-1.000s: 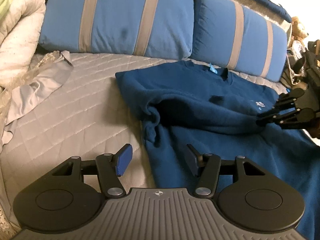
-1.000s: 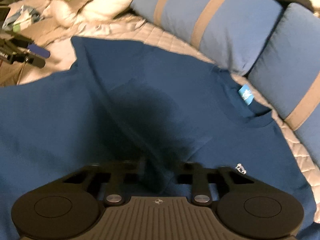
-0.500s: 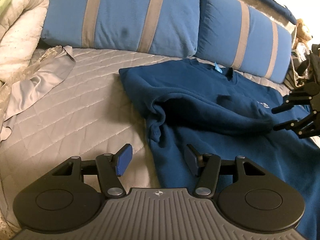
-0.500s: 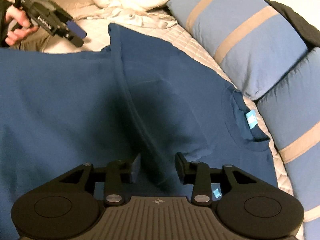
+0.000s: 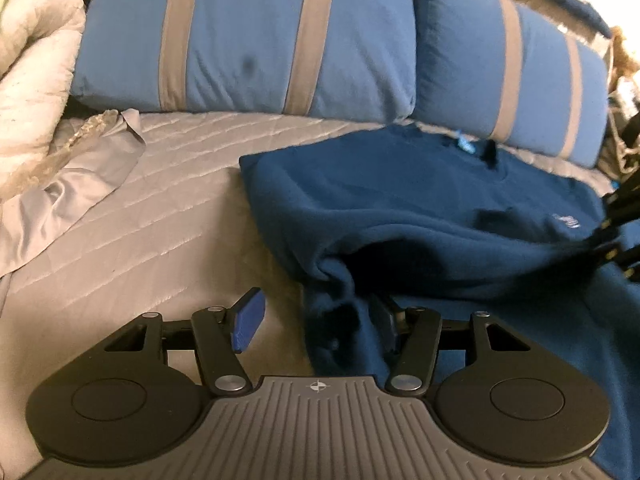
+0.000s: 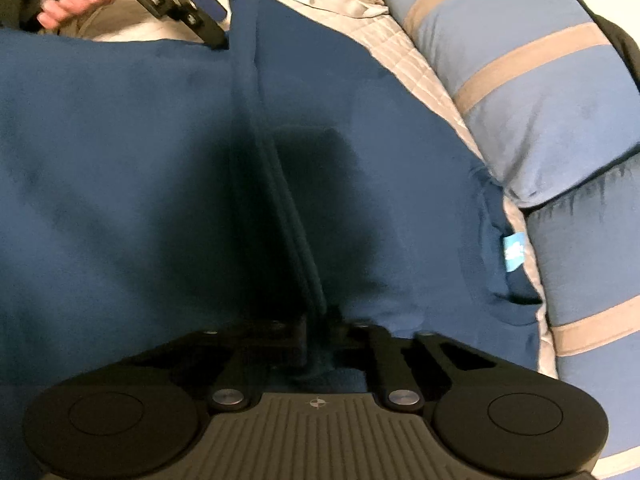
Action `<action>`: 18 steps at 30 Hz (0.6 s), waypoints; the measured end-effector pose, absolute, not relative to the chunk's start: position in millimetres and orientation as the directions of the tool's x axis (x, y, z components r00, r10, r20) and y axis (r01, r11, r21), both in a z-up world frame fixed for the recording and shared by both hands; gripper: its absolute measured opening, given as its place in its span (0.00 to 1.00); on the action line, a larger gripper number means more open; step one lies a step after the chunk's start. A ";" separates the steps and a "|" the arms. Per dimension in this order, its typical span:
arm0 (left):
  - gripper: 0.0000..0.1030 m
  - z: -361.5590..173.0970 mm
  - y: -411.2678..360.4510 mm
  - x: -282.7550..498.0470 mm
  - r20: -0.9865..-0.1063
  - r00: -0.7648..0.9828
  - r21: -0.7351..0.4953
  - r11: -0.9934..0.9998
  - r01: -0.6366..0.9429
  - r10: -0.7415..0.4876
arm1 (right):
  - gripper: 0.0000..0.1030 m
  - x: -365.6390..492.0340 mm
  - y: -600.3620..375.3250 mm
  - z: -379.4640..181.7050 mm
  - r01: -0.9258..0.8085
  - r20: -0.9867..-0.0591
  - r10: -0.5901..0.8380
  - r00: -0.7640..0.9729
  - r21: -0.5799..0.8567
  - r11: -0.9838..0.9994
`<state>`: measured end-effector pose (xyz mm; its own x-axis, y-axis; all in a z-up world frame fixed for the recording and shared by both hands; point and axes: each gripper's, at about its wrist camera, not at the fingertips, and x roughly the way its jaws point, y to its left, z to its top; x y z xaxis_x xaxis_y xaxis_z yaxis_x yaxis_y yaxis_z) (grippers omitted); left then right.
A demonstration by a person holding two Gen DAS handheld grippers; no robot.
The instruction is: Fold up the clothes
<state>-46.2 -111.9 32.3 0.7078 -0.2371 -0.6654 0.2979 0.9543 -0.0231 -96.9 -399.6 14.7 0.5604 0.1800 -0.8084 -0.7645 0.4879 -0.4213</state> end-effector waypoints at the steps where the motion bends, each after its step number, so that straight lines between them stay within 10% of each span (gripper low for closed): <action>1: 0.55 29.5 -112.7 -42.2 -0.673 0.705 -0.009 0.956 0.294 -0.223 | 0.08 -97.7 -400.2 18.1 -0.755 -0.800 0.170 0.575 -0.439 0.488; 12: 0.54 34.1 -103.1 -47.1 -0.672 0.728 0.059 0.970 0.235 -0.136 | 0.08 -130.2 -436.5 67.3 -0.405 -0.463 -0.089 0.882 -0.841 0.359; 18: 0.55 38.4 -105.2 -53.2 -0.686 0.711 0.048 0.966 0.255 -0.154 | 0.25 -177.4 -447.5 18.4 -0.546 -0.613 -0.107 0.783 -0.759 0.354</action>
